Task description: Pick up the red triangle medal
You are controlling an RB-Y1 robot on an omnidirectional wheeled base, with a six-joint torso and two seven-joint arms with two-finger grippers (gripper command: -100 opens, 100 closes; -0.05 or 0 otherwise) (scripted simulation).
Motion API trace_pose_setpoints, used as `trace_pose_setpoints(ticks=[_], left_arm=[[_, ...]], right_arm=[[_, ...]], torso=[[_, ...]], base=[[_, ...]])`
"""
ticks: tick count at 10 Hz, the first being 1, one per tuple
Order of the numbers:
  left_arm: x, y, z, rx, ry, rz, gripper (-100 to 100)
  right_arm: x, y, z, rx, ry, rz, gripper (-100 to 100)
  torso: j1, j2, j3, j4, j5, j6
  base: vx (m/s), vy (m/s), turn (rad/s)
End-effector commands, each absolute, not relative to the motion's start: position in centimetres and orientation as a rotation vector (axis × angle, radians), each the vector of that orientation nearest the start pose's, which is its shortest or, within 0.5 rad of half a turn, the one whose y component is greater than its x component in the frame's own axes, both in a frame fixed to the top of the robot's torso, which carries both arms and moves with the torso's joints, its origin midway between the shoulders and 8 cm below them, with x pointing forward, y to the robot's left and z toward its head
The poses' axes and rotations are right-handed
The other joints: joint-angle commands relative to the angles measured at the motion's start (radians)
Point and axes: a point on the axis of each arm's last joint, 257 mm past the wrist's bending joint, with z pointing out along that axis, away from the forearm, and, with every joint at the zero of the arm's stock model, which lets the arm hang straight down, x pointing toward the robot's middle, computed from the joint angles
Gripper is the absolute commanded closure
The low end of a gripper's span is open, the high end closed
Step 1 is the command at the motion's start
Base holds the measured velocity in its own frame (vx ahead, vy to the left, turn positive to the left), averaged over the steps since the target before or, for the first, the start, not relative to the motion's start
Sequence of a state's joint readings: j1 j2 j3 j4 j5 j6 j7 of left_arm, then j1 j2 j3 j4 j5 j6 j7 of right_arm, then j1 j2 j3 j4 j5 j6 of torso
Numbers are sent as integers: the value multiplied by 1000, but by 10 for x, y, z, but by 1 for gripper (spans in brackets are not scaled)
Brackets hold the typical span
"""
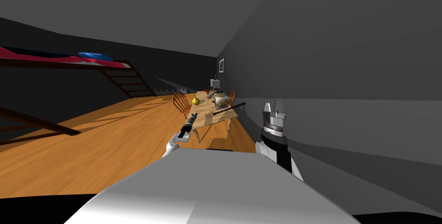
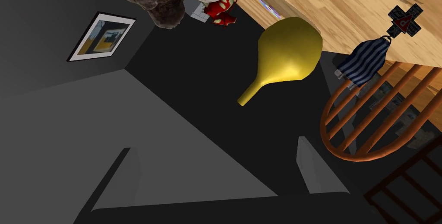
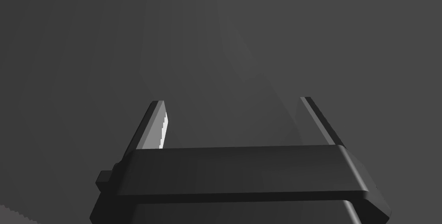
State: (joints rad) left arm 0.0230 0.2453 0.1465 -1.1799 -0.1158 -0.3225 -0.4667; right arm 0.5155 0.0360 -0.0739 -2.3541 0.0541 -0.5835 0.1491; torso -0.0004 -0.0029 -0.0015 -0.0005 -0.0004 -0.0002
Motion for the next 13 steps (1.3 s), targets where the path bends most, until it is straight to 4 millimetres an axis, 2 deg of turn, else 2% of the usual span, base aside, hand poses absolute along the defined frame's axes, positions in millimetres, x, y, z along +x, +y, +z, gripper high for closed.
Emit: trace_pose_setpoints(ticks=[1, 5, 6, 7, 8, 9, 10, 13], left_arm=[[495, 396, -336, -717, 1525, -447, -100], [499, 415, -354, -724, 1574, -379, -100], [494, 417, -364, -737, 1592, -371, -100], [500, 425, -363, -730, 1598, -345, -100], [493, 428, -377, -749, 1623, -334, -100], [496, 437, -379, -748, 1633, -308, -100], [491, 439, -389, -762, 1651, -299, -100], [487, 468, -411, -792, 1712, -212, -100]], right_arm=[[308, -292, 67, 473, 549, 1073, 0], [308, -292, 67, 473, 549, 1073, 0], [308, -292, 67, 473, 549, 1073, 0], [308, -292, 67, 473, 549, 1073, 0], [308, -292, 67, 473, 549, 1073, 0], [308, -292, 67, 473, 549, 1073, 0], [308, -292, 67, 473, 549, 1073, 0], [308, -292, 67, 473, 549, 1073, 0]], torso=[[0, 0, 0, 0, 0, 0], [0, 1, 1, 0, 0, 0], [1, 1, 0, 0, 0, 0], [1, 0, 0, 0, 0, 0], [0, 0, 0, 0, 0, 0], [0, 0, 0, 0, 0, 0], [0, -1, 0, 0, 0, 0], [1, -2, -1, 0, 0, 0]], base=[[36, -10, -7], [33, -11, -8], [39, -2, -11], [49, -6, -13], [43, -10, -9], [53, -13, -14], [55, -4, -8], [80, 7, -21]])
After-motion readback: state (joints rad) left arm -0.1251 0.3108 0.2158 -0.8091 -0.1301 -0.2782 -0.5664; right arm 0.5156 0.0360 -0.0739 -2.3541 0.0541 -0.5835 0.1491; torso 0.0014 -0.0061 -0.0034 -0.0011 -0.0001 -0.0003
